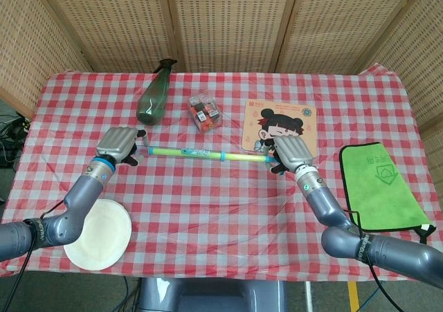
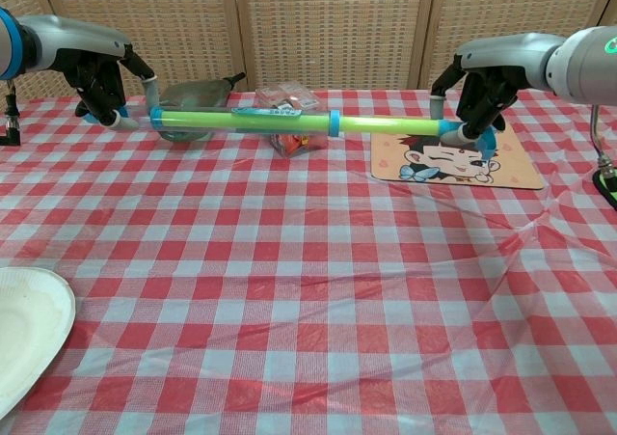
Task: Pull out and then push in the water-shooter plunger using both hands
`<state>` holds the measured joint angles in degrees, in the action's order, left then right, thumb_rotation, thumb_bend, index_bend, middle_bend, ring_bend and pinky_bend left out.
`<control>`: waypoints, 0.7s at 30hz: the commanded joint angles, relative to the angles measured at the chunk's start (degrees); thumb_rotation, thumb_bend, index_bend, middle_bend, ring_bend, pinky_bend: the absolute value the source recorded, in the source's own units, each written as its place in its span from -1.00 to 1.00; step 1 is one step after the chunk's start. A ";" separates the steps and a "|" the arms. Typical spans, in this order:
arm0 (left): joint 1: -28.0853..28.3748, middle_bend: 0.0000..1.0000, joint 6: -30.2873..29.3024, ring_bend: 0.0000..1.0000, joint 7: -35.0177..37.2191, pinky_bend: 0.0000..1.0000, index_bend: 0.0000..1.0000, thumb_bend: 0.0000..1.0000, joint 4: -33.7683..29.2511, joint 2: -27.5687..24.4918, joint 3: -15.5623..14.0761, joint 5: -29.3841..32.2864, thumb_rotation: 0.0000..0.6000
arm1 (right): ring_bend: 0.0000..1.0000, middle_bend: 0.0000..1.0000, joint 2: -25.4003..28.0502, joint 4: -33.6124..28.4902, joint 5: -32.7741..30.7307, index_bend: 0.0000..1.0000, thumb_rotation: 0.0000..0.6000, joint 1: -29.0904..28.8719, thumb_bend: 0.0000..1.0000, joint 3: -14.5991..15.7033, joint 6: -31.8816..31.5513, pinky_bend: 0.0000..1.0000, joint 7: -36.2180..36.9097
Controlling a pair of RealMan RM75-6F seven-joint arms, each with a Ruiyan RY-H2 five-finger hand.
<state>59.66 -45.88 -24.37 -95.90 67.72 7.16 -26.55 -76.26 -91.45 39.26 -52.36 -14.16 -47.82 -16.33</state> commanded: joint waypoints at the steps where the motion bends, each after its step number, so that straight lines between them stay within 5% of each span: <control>1: 0.26 0.70 -0.18 0.48 -0.26 0.27 0.17 -0.05 -0.43 -0.02 -0.20 0.20 1.00 | 1.00 1.00 -0.31 0.10 -0.22 0.72 1.00 -0.19 0.10 0.03 -0.15 0.40 0.09; 21: 1.57 0.70 -1.14 0.48 -0.49 0.27 0.17 -0.04 -1.34 1.26 -0.53 1.39 1.00 | 1.00 1.00 -0.70 -1.94 0.08 0.72 1.00 -1.24 0.09 0.43 -1.36 0.40 -0.94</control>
<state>61.23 -47.03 -24.87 -97.23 68.98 6.61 -25.17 -76.96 -93.38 39.33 -53.60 -13.74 -49.18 -17.26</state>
